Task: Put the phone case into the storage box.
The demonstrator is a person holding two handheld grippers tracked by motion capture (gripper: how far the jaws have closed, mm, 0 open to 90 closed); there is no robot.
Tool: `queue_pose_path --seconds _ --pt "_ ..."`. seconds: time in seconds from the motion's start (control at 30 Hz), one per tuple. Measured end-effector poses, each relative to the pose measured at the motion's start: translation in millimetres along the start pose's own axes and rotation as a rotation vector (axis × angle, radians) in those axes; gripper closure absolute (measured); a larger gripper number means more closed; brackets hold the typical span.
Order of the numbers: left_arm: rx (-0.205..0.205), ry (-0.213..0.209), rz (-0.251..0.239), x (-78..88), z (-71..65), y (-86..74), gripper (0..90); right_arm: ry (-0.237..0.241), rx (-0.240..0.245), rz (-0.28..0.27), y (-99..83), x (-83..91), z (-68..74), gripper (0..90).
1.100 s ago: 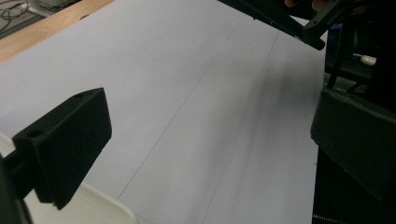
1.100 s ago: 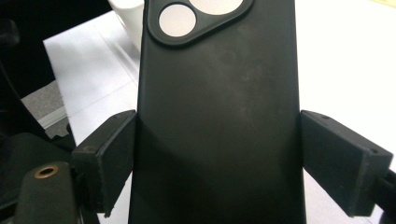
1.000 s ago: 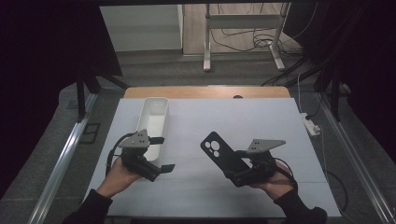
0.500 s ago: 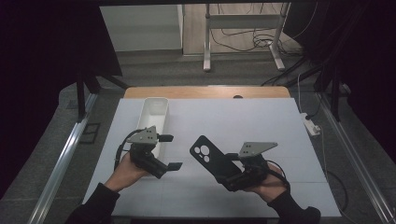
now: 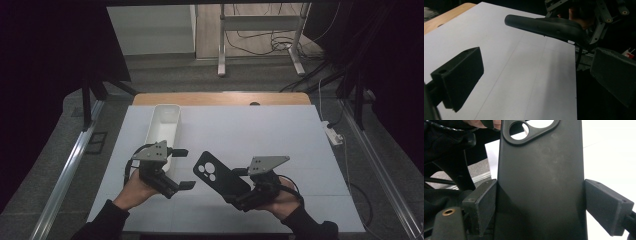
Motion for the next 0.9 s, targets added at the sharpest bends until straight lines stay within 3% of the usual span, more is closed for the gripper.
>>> queue_pose_path --seconds 0.47,0.9 --pt "-0.04 -0.119 -0.026 -7.2 -10.8 2.6 0.5 0.088 0.044 -0.018 4.8 -6.9 11.3 14.7" --pt "-0.061 -0.233 -0.068 -5.9 -18.1 4.3 7.0 0.151 0.09 -0.017 5.0 -10.2 17.7 14.7"
Point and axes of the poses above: each handheld gripper's, and its own axes: x roughly backward along the jaws, y roughly out of its top, z roughly to its left, the point moved 5 cm from there along -x, roughly forward along the jaws, and after that the axes turned 3 degrees about z, right-handed, at the moved point
